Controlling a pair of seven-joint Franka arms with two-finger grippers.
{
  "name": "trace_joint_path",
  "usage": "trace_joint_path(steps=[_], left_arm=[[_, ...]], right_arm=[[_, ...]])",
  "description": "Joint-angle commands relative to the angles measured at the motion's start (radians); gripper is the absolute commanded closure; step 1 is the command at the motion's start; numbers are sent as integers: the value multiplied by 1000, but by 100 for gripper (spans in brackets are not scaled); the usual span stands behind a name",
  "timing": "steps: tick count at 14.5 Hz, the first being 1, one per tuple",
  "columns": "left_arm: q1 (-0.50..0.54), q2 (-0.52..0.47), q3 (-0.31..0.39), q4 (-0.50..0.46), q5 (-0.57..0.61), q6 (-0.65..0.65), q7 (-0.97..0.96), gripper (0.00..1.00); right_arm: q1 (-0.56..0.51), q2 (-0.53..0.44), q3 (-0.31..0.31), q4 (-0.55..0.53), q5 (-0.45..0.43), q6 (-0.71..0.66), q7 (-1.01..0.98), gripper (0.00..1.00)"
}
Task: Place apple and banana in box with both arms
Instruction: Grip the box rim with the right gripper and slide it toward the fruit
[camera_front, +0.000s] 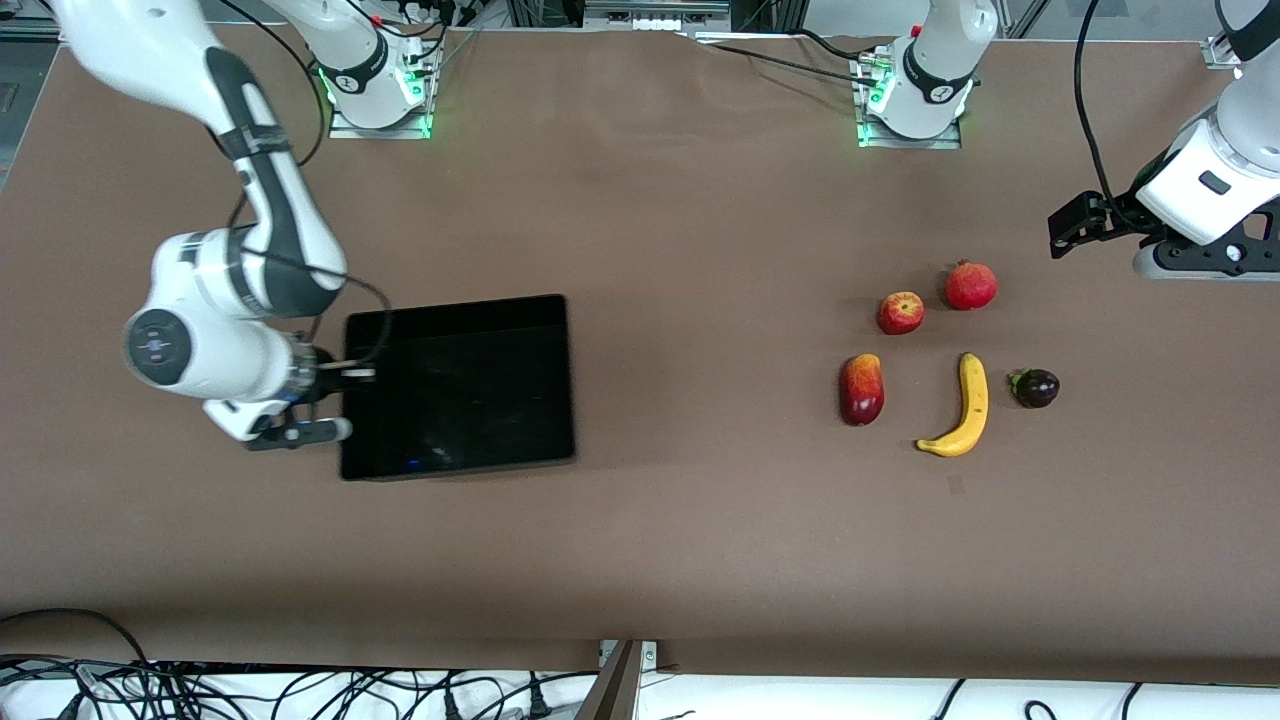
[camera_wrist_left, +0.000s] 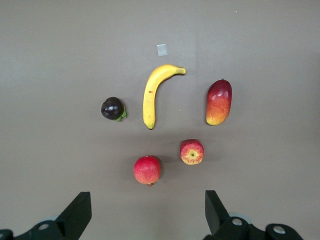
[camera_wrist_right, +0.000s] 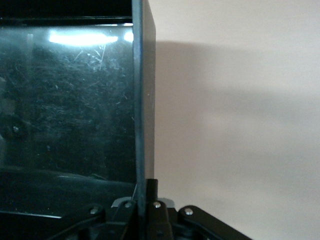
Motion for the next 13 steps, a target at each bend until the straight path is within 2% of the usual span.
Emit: trace_joint_path(steps=[1,3,7,9,13], left_arm=[[-2,10,5,30,-26,-23,11,0],[-2,10,5,30,-26,-23,11,0],[-5,12,5,30,-23,-24,25,0],[-8,16,-8,25,-21,-39,32,0],[-7,120,-10,5,-13,-88,40,0]], right_arm=[[112,12,-1,13,50,-10,140,100],[219,64,-2,47,106,12,264,100],[387,163,-5,183,103,39,450,100],[438,191,-5,197,103,113,516,100],[536,228,-10,202,95,206,605,100]])
